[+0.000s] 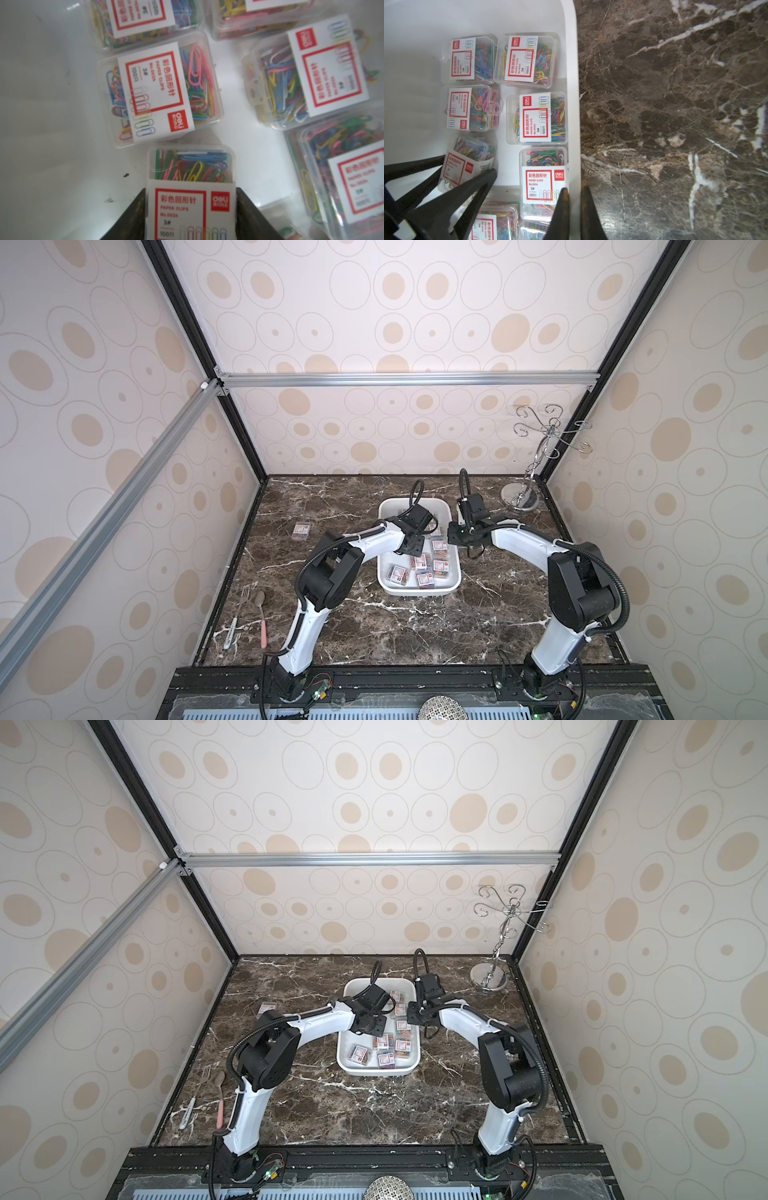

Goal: Take the paper clips out of the storage box
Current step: Pick up the boxed paper clips from the storage box.

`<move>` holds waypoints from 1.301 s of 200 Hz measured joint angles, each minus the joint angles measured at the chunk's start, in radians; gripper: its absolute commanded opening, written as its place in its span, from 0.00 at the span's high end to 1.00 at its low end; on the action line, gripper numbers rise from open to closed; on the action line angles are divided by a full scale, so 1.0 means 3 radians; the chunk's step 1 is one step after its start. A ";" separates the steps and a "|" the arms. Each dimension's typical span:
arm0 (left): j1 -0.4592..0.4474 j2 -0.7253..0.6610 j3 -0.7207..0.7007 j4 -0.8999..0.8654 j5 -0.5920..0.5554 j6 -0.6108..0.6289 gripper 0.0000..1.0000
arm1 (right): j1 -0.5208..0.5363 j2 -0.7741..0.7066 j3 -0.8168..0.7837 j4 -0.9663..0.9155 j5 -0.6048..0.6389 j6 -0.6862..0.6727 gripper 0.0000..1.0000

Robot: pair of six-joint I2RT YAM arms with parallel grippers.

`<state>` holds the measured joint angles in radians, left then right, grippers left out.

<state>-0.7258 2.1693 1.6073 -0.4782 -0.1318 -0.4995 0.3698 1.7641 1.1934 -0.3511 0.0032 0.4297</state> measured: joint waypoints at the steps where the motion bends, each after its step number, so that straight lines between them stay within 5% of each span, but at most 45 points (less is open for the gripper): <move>1: 0.0001 0.0000 0.0000 0.0000 0.0000 0.0001 0.41 | 0.0000 0.0000 0.0000 0.0001 0.0001 0.0000 1.00; 146: 0.0001 -0.0182 0.0078 -0.0168 -0.0034 0.0058 0.47 | 0.0000 -0.0005 -0.0018 0.0027 -0.0001 0.0001 1.00; 260: 0.0050 0.0070 0.1308 -0.0568 -0.0206 0.0374 0.47 | -0.0003 -0.0010 -0.0039 0.0060 -0.0011 0.0001 1.00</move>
<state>-0.7109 2.1902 1.9999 -0.6487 -0.1936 -0.3874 0.3691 1.7611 1.1816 -0.3332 -0.0002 0.4301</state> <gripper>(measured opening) 0.530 0.091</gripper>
